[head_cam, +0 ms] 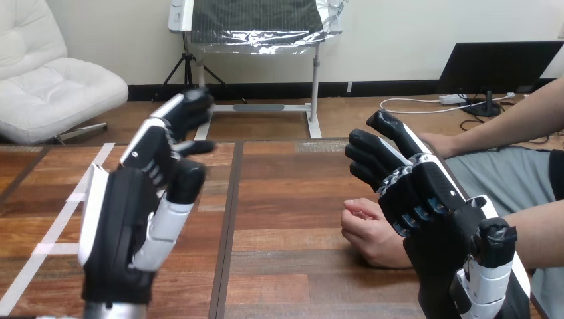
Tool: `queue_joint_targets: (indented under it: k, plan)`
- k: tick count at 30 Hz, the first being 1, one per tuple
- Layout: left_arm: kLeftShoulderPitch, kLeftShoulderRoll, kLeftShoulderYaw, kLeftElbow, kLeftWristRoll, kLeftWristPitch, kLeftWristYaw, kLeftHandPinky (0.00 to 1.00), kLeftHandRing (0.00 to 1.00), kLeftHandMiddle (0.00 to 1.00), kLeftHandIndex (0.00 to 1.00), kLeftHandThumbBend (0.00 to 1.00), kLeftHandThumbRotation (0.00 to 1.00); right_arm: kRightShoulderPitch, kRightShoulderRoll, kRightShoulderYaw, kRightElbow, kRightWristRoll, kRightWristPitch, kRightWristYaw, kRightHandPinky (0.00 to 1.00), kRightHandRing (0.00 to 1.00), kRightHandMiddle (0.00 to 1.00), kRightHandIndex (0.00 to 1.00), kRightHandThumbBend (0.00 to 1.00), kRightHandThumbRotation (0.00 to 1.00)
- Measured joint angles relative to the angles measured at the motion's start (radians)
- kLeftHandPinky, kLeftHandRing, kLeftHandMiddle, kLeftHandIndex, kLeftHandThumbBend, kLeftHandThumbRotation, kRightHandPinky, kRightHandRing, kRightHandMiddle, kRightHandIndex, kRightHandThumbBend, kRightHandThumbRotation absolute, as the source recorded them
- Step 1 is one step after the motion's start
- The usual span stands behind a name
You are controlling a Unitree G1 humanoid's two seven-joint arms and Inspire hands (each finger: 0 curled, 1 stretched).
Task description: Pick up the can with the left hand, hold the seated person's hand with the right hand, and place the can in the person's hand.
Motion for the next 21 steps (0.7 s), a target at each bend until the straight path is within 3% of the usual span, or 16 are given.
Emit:
queue_joint_targets:
  k: [8, 21]
  plan:
    - [-0.079, 0.008, 0.058, 0.09, 0.043, -0.012, 0.035, 0.85, 0.93, 0.92, 0.9, 1.0, 0.75, -0.006, 0.003, 0.0, 0.001, 0.0, 0.0, 0.0, 0.94, 0.92, 0.9, 0.93, 0.82, 1.0]
    - [-0.212, 0.059, 0.135, 0.275, 0.107, -0.068, 0.077, 0.93, 0.95, 0.94, 0.92, 1.0, 0.69, -0.012, 0.01, 0.0, 0.008, 0.0, 0.0, 0.002, 0.95, 0.92, 0.9, 0.93, 0.81, 1.0]
